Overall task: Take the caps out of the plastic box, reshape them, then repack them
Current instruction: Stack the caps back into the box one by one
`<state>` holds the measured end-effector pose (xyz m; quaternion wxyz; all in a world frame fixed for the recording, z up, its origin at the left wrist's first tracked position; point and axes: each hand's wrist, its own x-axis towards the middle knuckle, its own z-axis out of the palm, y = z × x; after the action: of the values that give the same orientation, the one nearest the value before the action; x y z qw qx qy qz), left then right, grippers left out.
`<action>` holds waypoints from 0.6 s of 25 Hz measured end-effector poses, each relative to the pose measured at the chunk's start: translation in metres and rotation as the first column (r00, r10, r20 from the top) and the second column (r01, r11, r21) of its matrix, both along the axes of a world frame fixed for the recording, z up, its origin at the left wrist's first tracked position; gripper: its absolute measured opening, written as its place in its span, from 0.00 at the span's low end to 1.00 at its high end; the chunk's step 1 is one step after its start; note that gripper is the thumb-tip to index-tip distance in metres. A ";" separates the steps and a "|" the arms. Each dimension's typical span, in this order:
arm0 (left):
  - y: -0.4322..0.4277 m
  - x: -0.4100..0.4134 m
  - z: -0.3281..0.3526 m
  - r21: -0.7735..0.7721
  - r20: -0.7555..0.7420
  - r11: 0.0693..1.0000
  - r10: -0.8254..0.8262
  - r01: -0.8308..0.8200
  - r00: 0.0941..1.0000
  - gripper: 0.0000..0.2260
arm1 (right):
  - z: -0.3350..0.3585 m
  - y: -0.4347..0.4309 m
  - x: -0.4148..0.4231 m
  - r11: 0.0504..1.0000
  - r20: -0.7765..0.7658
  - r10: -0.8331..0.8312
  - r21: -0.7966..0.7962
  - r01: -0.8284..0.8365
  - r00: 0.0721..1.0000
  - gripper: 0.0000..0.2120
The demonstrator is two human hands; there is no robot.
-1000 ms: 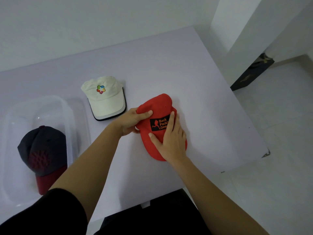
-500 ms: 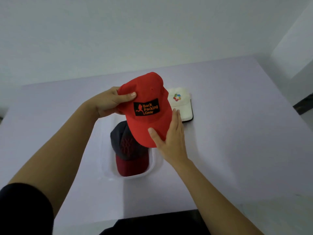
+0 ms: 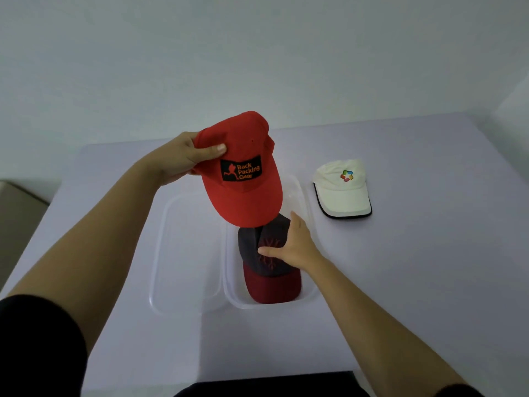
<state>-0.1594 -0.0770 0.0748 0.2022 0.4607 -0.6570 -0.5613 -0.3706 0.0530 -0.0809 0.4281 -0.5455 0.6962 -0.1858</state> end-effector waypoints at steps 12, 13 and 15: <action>-0.027 -0.007 -0.014 -0.073 -0.048 0.997 -0.040 0.036 0.998 0.11 | -0.004 -0.039 -0.025 0.943 0.131 0.176 0.264 -0.205 0.976 0.38; -0.027 -0.007 -0.019 -0.082 -0.037 0.996 -0.031 0.028 0.999 0.12 | -0.003 -0.036 -0.026 0.934 0.173 0.191 0.270 -0.233 0.966 0.35; -0.047 -0.010 -0.031 -0.067 -0.029 0.998 -0.022 0.021 0.999 0.14 | -0.004 -0.053 -0.032 0.902 0.265 0.195 0.329 -0.279 0.944 0.28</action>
<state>-0.1693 -0.1237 0.0442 0.2212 0.4383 -0.6773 -0.5480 -0.4029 0.0005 -0.0847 0.6168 -0.5136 0.5934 -0.0610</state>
